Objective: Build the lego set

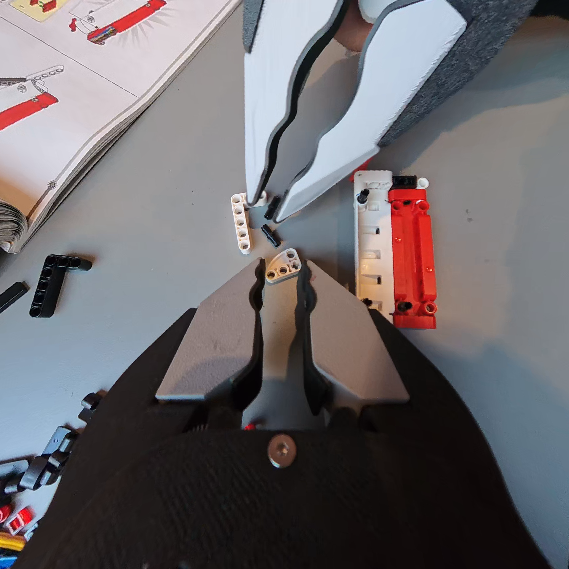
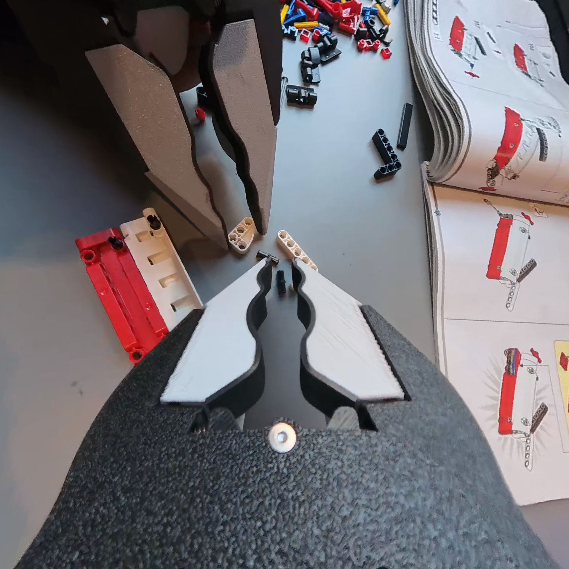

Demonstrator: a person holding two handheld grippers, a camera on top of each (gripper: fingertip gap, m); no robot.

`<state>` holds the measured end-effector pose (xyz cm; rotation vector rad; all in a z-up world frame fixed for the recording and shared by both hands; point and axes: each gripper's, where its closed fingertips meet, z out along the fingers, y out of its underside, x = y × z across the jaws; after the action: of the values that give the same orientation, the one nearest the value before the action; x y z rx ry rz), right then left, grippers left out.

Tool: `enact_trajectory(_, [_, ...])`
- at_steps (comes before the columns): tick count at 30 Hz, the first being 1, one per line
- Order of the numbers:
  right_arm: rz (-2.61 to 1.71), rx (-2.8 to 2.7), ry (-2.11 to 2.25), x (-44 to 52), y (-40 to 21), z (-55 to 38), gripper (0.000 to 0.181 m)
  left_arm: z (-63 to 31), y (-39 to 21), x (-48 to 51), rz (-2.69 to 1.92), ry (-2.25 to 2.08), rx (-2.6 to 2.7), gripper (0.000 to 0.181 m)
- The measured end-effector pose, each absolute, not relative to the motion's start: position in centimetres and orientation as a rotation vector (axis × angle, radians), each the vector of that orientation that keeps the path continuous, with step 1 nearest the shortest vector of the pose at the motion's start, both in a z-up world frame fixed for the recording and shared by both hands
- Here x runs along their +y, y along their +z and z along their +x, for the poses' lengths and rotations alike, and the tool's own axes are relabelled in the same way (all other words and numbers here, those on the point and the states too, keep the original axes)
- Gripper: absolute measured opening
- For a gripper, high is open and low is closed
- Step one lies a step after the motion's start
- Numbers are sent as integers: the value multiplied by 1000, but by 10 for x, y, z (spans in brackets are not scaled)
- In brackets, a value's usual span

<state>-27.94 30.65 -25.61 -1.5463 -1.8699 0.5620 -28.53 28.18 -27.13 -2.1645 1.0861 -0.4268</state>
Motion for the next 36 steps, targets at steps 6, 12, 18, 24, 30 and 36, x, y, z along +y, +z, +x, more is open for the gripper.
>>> enact_trajectory(6, [-1558, -1846, 583, 313, -248, -282, 12, -286, -271, 281, -2164, -411, 1086, 19])
enact_trajectory(12, [-1574, -1812, 602, 312, -245, -276, 12, -286, -271, 282, -2166, -417, 1080, 19])
enact_trajectory(18, [-1577, -1780, 618, 307, -240, -273, 12, -286, -271, 282, -2163, -406, 1077, 20])
enact_trajectory(24, [-1599, -1713, 624, 310, -233, -263, 10, -287, -271, 283, -2162, -396, 1073, 22])
enact_trajectory(30, [-1635, -1634, 648, 313, -227, -254, 8, -288, -264, 285, -2153, -399, 1043, 24])
enact_trajectory(36, [-1648, -1575, 646, 316, -220, -244, 7, -297, -251, 286, -2145, -397, 981, 24])
